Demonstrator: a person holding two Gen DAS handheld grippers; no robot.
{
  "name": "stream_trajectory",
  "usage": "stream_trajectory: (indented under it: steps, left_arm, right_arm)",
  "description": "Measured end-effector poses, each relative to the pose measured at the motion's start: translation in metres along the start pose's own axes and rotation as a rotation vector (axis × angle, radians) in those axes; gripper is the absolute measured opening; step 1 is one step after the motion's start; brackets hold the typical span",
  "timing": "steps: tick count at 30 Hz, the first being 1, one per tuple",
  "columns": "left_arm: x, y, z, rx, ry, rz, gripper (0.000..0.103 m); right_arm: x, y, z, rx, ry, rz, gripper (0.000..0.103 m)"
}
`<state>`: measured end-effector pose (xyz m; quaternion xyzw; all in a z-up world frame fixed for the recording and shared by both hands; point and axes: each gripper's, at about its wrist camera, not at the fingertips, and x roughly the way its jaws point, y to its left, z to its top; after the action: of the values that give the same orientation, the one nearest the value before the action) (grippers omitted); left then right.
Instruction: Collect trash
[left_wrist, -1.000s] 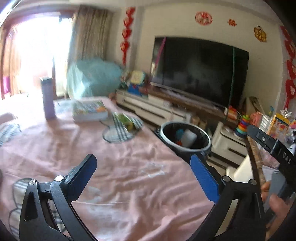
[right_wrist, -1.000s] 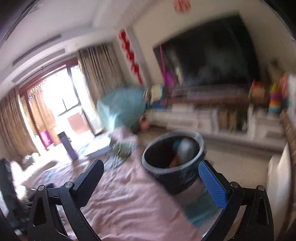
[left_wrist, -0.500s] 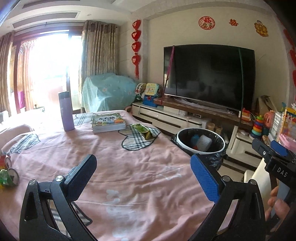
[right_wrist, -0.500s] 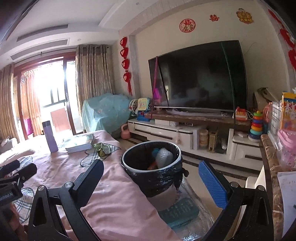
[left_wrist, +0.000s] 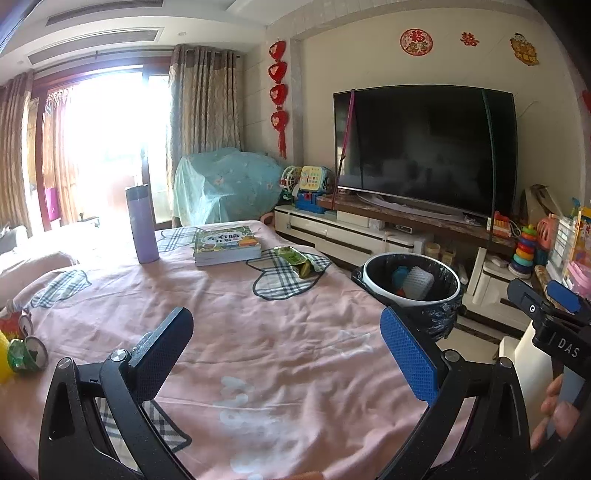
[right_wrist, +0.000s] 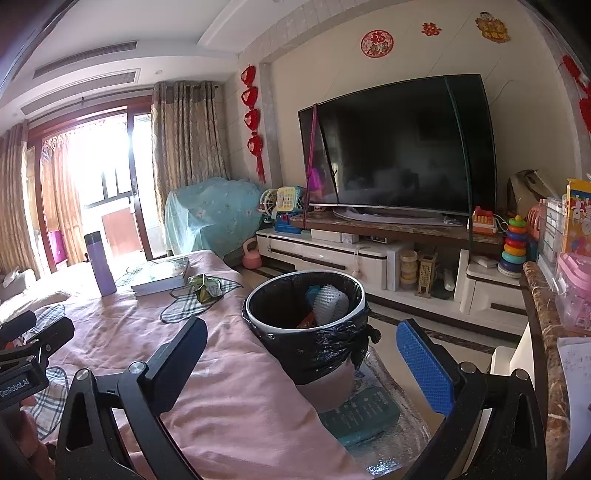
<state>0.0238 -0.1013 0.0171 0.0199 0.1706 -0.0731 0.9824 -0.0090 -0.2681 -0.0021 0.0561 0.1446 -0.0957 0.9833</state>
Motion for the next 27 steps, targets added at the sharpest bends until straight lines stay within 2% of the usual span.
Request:
stream_trajectory:
  steps: [27]
  left_arm:
    - [-0.0028,-0.0003,0.0023,0.008,-0.012,-0.007,0.103]
  right_arm:
    - [-0.0012,0.0025,0.0025,0.002,-0.009,0.019,0.103]
